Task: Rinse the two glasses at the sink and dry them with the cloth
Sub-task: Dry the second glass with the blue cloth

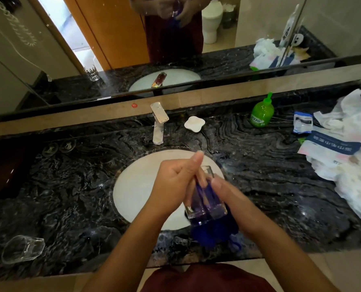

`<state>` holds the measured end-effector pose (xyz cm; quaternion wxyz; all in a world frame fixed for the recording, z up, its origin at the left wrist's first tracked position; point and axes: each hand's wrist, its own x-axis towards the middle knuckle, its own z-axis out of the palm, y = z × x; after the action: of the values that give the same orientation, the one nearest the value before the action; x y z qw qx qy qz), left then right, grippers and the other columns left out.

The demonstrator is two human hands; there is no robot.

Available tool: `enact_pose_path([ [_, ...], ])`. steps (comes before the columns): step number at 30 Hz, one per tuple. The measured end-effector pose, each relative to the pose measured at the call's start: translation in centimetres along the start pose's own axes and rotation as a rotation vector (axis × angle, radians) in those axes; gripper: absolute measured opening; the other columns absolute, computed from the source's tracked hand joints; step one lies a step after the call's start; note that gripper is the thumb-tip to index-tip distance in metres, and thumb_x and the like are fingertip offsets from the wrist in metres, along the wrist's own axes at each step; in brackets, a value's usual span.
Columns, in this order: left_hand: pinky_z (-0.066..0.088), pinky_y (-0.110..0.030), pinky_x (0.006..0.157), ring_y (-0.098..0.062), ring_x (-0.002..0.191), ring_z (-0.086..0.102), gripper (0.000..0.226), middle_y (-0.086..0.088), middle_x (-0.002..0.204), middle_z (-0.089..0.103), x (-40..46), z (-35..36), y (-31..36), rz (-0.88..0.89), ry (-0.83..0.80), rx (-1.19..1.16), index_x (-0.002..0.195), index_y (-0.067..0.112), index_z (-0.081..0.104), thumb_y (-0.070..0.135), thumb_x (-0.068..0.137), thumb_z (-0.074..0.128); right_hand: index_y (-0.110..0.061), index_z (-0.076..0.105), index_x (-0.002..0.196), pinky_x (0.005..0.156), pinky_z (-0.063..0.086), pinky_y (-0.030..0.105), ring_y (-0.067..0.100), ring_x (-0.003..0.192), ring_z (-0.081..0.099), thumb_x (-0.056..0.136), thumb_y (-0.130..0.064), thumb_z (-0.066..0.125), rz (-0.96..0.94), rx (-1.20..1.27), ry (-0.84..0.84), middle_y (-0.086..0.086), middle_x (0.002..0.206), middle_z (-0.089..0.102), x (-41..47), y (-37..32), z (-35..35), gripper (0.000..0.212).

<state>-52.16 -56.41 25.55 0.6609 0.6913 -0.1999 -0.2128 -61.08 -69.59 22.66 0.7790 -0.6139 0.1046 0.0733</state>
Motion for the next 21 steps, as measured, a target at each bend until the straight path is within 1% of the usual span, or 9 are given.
enact_pose_path([
  [1, 0.041, -0.022, 0.044, -0.014, 0.031, 0.046, 0.057, -0.005, 0.035, 0.049, 0.0, 0.3, -0.1, 0.044, 0.001, 0.024, 0.06, 0.004, 0.066, 0.045, 0.099, 0.055, -0.014, 0.073, 0.107, 0.088, 0.058, 0.029, 0.019, 0.098, 0.073, 0.09, -0.053, 0.06, 0.011, 0.019, -0.055, 0.012, 0.105, 0.077, -0.1, 0.1, 0.2, 0.045],
  [3, 0.048, -0.024, 0.056, -0.016, 0.042, 0.054, 0.047, -0.01, 0.045, 0.057, 0.1, 0.5, -0.4, 0.147, 0.066, 0.088, 0.069, 0.006, 0.068, 0.038, 0.1, 0.055, -0.011, 0.07, 0.118, 0.088, 0.058, 0.03, 0.023, 0.101, 0.073, 0.083, -0.056, 0.068, 0.031, 0.106, -0.091, 0.016, 0.11, 0.075, -0.1, 0.8, 0.5, 0.057],
  [6, 0.052, -0.027, 0.077, -0.014, 0.075, 0.067, 0.031, -0.002, 0.076, 0.07, 0.3, 0.5, -0.7, 0.244, 0.213, 0.178, 0.092, 0.016, 0.068, 0.04, 0.099, 0.05, -0.005, 0.063, 0.126, 0.086, 0.058, 0.04, 0.036, 0.1, 0.069, 0.069, -0.06, 0.082, 0.024, 0.261, 0.01, 0.024, 0.113, 0.071, 0.3, 1.7, 0.8, 0.082],
  [10, 0.053, -0.024, 0.081, -0.017, 0.098, 0.068, 0.028, 0.002, 0.101, 0.073, -1.2, -0.1, -1.5, 0.155, 0.393, 0.079, 0.106, 0.022, 0.065, 0.044, 0.094, 0.051, -0.019, 0.069, 0.119, 0.093, 0.055, 0.053, 0.042, 0.106, 0.07, 0.059, -0.061, 0.087, -0.023, 0.256, 0.199, 0.023, 0.118, 0.071, 0.9, 1.6, 0.6, 0.075],
  [12, 0.054, -0.035, 0.088, -0.021, 0.104, 0.068, 0.025, 0.002, 0.106, 0.073, -2.6, -0.6, -2.4, 0.121, 0.38, 0.097, 0.109, 0.026, 0.064, 0.042, 0.092, 0.057, -0.017, 0.066, 0.121, 0.09, 0.057, 0.049, 0.038, 0.101, 0.071, 0.057, -0.062, 0.088, -0.034, 0.311, 0.257, 0.02, 0.117, 0.072, 1.0, 1.4, 0.3, 0.081],
  [14, 0.051, -0.042, 0.097, -0.023, 0.114, 0.066, 0.032, 0.004, 0.116, 0.073, -3.8, -0.7, -3.1, 0.11, 0.257, 0.165, 0.12, 0.027, 0.06, 0.042, 0.091, 0.061, -0.012, 0.062, 0.126, 0.085, 0.058, 0.044, 0.034, 0.097, 0.071, 0.063, -0.058, 0.087, -0.065, 0.364, 0.286, 0.019, 0.117, 0.072, 0.9, 1.0, 0.5, 0.082],
  [16, 0.049, -0.031, 0.1, -0.017, 0.122, 0.062, 0.046, 0.013, 0.127, 0.068, -4.4, -0.1, -3.1, 0.096, 0.139, 0.234, 0.13, 0.031, 0.054, 0.043, 0.089, 0.07, -0.011, 0.059, 0.127, 0.083, 0.061, 0.042, 0.032, 0.097, 0.073, 0.069, -0.05, 0.086, -0.094, 0.378, 0.297, 0.018, 0.118, 0.072, 1.0, 1.0, 1.0, 0.075],
  [18, 0.046, -0.012, 0.093, 0.0, 0.121, 0.059, 0.059, 0.032, 0.128, 0.06, -4.7, 0.6, -2.8, 0.054, 0.119, 0.236, 0.134, 0.034, 0.047, 0.038, 0.086, 0.08, -0.017, 0.059, 0.128, 0.089, 0.06, 0.046, 0.031, 0.104, 0.073, 0.076, -0.043, 0.08, -0.092, 0.336, 0.32, 0.015, 0.121, 0.072, 1.1, 0.9, 1.9, 0.063],
  [21, 0.044, -0.005, 0.088, 0.01, 0.114, 0.059, 0.067, 0.042, 0.121, 0.055, -4.4, 0.4, -2.9, 0.051, 0.168, 0.233, 0.135, 0.03, 0.045, 0.035, 0.081, 0.083, -0.026, 0.056, 0.135, 0.103, 0.052, 0.054, 0.028, 0.116, 0.07, 0.074, -0.054, 0.081, -0.06, 0.269, 0.299, 0.006, 0.125, 0.072, 1.0, 1.2, 2.8, 0.071],
])
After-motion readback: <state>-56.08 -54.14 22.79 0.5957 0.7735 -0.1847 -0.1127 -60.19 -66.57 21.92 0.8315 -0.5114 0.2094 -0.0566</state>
